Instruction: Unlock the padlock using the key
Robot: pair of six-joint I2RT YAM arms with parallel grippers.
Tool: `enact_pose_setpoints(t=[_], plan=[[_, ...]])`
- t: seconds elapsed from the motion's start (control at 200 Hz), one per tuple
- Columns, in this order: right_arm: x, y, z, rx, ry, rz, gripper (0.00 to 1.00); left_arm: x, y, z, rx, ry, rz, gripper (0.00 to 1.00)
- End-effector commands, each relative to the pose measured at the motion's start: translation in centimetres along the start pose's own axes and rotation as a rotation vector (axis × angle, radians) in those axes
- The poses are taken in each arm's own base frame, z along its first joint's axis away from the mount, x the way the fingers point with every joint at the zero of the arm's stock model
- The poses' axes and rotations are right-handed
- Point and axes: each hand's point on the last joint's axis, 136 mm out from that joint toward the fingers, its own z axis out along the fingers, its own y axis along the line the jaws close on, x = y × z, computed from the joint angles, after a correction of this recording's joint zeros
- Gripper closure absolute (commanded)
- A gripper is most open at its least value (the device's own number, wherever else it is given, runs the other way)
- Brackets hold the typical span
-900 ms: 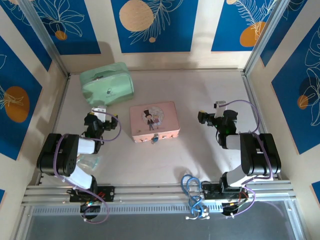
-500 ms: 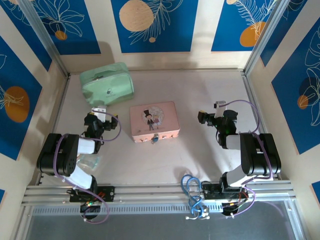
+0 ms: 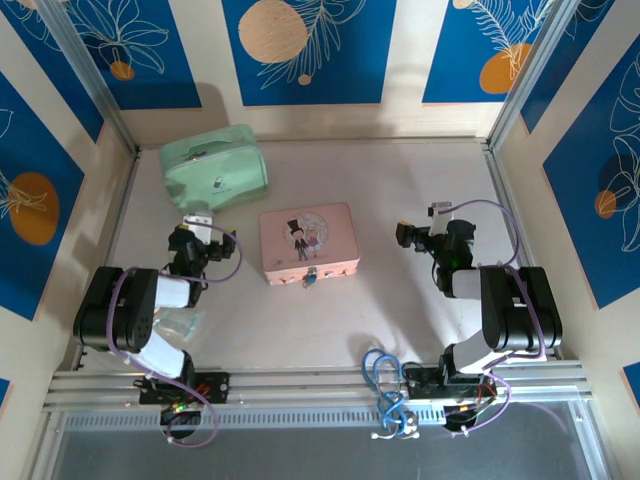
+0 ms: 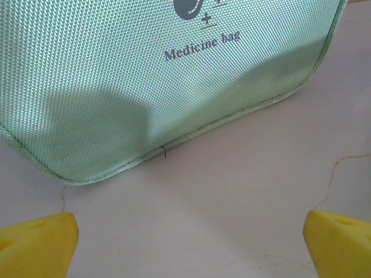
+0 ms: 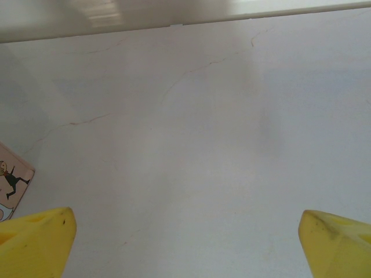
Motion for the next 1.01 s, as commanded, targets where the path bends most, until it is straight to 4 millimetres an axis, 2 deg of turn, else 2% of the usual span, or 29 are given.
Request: enact_pose_setpoints(t=[0.0, 0.145, 0.205, 0.255, 0.305, 0.345, 0.365, 0.405, 0.435, 0.47, 0.495, 0.54, 0.595, 0.67, 0.75, 0.875, 1.0], plan=[[-0.6, 0.0, 0.3, -0.011, -0.012, 0.008, 0.01, -0.7, 0.1, 0.2, 0.002, -0.017, -0.007, 0.01], [-0.8, -0.1, 0.2, -0.003, -0.020, 0.011, 0.01, -0.8, 0.1, 0.2, 0.001, -0.021, -0.009, 0.01], [-2.0, -2.0, -0.3, 0.118, -0.021, 0.066, 0.01, -2.1, 0.3, 0.1, -0.006, -0.001, -0.009, 0.01], [-4.2, -3.3, -1.5, 0.228, 0.046, 0.135, 0.01, -3.9, 0.9, -0.1, -0.036, 0.064, -0.010, 0.01], [-7.1, -4.4, -3.6, 0.338, 0.094, 0.277, 0.01, -6.6, 2.7, -0.8, -0.141, 0.099, -0.067, 0.00], [-8.9, -4.3, -5.3, 0.365, 0.125, 0.393, 0.01, -9.1, 3.5, -2.0, -0.191, 0.098, -0.155, 0.04], [-9.8, -3.5, -5.8, 0.331, 0.135, 0.420, 0.01, -10.2, 3.6, -2.7, -0.201, 0.095, -0.203, 0.05], [-10.8, -2.2, -6.3, 0.271, 0.125, 0.445, 0.01, -11.7, 2.9, -4.0, -0.186, 0.100, -0.297, 0.05], [-10.3, -2.4, -6.5, 0.277, 0.106, 0.501, 0.01, -12.5, 1.6, -5.0, -0.138, 0.103, -0.363, 0.05], [-9.0, -3.4, -7.1, 0.328, 0.108, 0.654, 0.01, -12.9, -0.6, -5.9, -0.061, 0.105, -0.412, 0.06], [-8.3, -3.4, -7.3, 0.297, 0.131, 0.744, 0.01, -12.9, -2.3, -6.6, -0.021, 0.112, -0.427, 0.07], [-7.8, -1.6, -7.1, 0.166, 0.189, 0.817, 0.01, -12.5, -5.5, -8.1, 0.040, 0.132, -0.417, 0.09], [-6.4, 1.0, -7.4, 0.147, 0.273, 0.802, 0.01, -11.2, -9.2, -10.1, 0.098, 0.171, -0.353, 0.10], [-5.0, 5.6, -8.4, 0.167, 0.354, 0.615, 0.03, -8.3, -13.2, -12.7, 0.181, 0.254, -0.269, 0.15], [-3.6, 10.8, -10.2, 0.148, 0.397, 0.407, 0.04, -5.0, -16.1, -15.3, 0.251, 0.333, -0.195, 0.15], [-0.4, 17.2, -13.2, 0.054, 0.468, 0.247, 0.11, -0.9, -17.4, -18.0, 0.270, 0.441, -0.065, 0.15], [3.0, 22.0, -15.3, -0.063, 0.543, 0.231, 0.15, 2.4, -17.7, -18.7, 0.302, 0.525, -0.083, 0.15]])
